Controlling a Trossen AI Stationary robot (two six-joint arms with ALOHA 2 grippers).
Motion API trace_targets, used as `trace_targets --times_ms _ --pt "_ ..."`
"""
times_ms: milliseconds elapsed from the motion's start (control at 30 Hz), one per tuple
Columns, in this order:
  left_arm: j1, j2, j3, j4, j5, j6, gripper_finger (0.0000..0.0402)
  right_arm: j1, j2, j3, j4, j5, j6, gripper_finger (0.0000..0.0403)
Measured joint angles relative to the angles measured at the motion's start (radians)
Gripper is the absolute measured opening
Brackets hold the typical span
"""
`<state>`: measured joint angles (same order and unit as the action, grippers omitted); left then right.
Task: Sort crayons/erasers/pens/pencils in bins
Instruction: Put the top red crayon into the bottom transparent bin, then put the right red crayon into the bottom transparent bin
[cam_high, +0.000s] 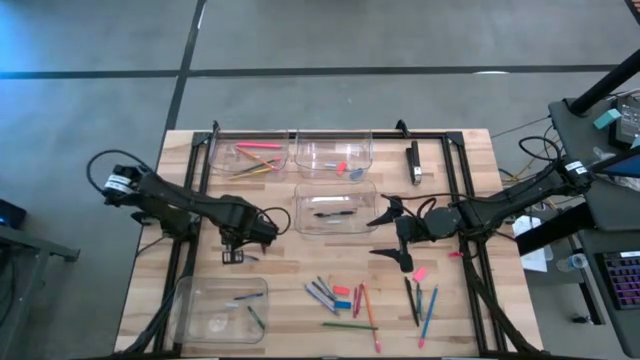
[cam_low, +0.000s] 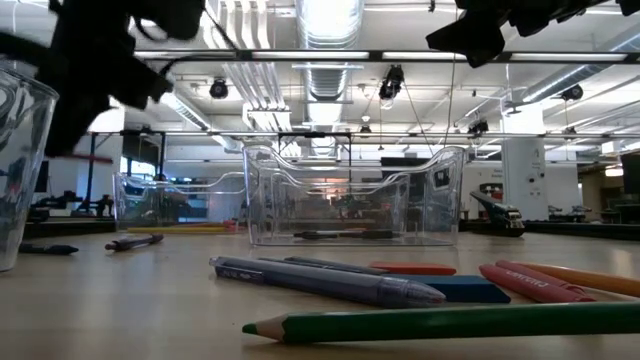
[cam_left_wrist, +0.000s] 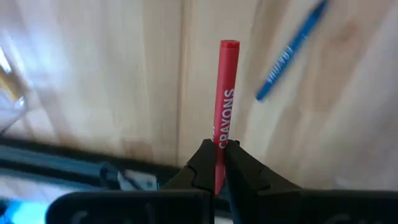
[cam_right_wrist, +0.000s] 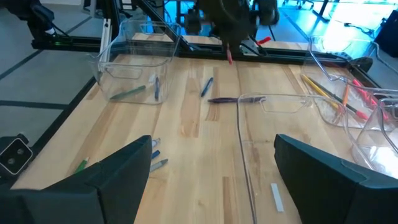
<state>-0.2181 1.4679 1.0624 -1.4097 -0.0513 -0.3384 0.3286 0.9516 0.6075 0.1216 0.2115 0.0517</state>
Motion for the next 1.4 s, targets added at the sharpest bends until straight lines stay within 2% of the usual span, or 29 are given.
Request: trace_targets --times_ms 133,267,400,567,700,967,1100,1167,1233,1333,1400 --pt "-0.06 -0.011 0.134 -0.076 0.067 -0.098 0.0001 0.0 0.0 0.0 -0.009 0.0 0.0 0.0325" --pt "-0.163 -0.014 0.238 -0.059 0.132 -0.199 0.0 0.0 0.0 0.0 -0.009 0.0 0.0 0.0325" --pt "-0.282 0.0 0.294 -0.044 0.193 -0.333 0.0 0.0 0.0 0.0 -0.011 0.0 0.007 0.0325" --pt "-0.421 0.002 0.277 0.105 0.228 -0.507 0.0001 0.0 0.0 0.0 -0.011 0.0 0.009 0.0325" --pt "-0.479 0.002 0.235 0.241 0.229 -0.631 0.0026 0.0 0.0 0.0 -0.011 0.0 0.016 0.0325" --pt "-0.497 0.002 0.144 0.319 0.224 -0.677 0.0111 0.0 0.0 0.0 -0.013 0.0 0.057 0.0325" --pt "-0.469 -0.003 0.134 0.322 0.219 -0.673 0.0136 0.001 0.0 0.0 -0.05 -0.001 0.092 0.0325" --pt "-0.459 -0.013 0.143 0.344 0.132 -0.669 0.0139 0.0 0.0 0.0 -0.08 0.0 0.116 0.0325" --pt "-0.465 -0.031 0.145 0.422 -0.055 -0.588 0.014 0.0 0.0 -0.002 -0.087 0.0 0.141 0.0325" --pt "-0.506 -0.063 0.11 0.621 -0.401 -0.409 0.0141 0.001 0.0 -0.006 -0.095 0.0 0.199 0.0325" --pt "-0.516 -0.078 0.073 0.77 -0.537 -0.275 0.0141 0.003 0.0 -0.016 -0.124 -0.01 0.249 0.0325"
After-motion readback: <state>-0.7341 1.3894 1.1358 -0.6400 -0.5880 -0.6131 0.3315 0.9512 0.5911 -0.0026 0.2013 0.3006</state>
